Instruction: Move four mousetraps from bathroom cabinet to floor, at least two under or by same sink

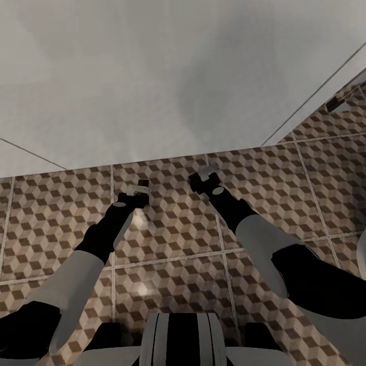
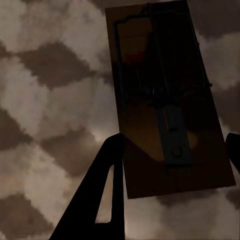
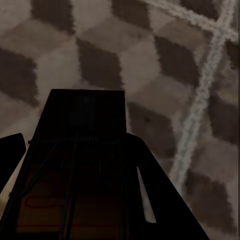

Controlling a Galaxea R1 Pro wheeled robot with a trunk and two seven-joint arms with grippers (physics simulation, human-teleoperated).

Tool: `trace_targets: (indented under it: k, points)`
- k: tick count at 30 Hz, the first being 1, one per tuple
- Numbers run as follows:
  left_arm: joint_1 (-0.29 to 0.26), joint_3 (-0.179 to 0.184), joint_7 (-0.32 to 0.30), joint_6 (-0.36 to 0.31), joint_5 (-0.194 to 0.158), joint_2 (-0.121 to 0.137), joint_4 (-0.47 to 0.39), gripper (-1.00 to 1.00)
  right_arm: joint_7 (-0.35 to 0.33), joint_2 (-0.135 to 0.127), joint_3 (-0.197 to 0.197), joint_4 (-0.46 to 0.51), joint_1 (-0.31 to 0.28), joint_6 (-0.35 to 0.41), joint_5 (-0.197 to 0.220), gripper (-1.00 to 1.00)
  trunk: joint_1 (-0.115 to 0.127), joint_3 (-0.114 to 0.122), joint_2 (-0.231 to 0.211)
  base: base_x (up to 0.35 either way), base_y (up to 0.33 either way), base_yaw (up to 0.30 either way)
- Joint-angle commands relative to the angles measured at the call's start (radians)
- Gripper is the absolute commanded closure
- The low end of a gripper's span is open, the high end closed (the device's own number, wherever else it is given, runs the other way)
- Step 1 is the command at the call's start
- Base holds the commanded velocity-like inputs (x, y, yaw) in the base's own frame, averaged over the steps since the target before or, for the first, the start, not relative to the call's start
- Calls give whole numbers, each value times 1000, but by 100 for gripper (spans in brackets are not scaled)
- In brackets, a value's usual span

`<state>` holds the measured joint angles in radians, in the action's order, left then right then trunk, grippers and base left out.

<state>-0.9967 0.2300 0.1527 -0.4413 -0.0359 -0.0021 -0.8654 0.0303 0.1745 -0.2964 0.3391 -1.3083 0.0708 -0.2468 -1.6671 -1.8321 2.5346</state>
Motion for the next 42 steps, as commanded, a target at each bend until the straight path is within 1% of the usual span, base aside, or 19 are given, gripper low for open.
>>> trace_targets:
  k: [1,20,29,31,33,35,42]
  points:
    - [0,3,7,-5,-2,1,-1,100,4,0,-3,3,0,7,-9,100,0,0,0,28,0,0]
    - [0,3,7,-5,-1,3,-1,100,5,0,-3,7,0,14,-9,100,0,0,0,4,0,0]
    - [0,3,7,-5,-1,2,-1,100,10,0,-3,55,0,21,-9,100,0,0,0,0,0,0]
    - [0,3,7,-5,-1,2,-2,100,11,0,-3,67,0,39,-10,100,0,0,0,0,0,0]
    - [0,3,7,-5,-1,2,-2,100,10,0,-3,85,0,73,-9,100,0,0,0,0,0,0]
    - [0,3,7,-5,-1,3,-2,100,10,0,-3,94,0,87,-9,100,0,0,0,0,0,0]
    - [0,3,7,-5,-2,1,-1,100,9,0,-3,105,0,100,-9,100,0,0,0,2,0,0]
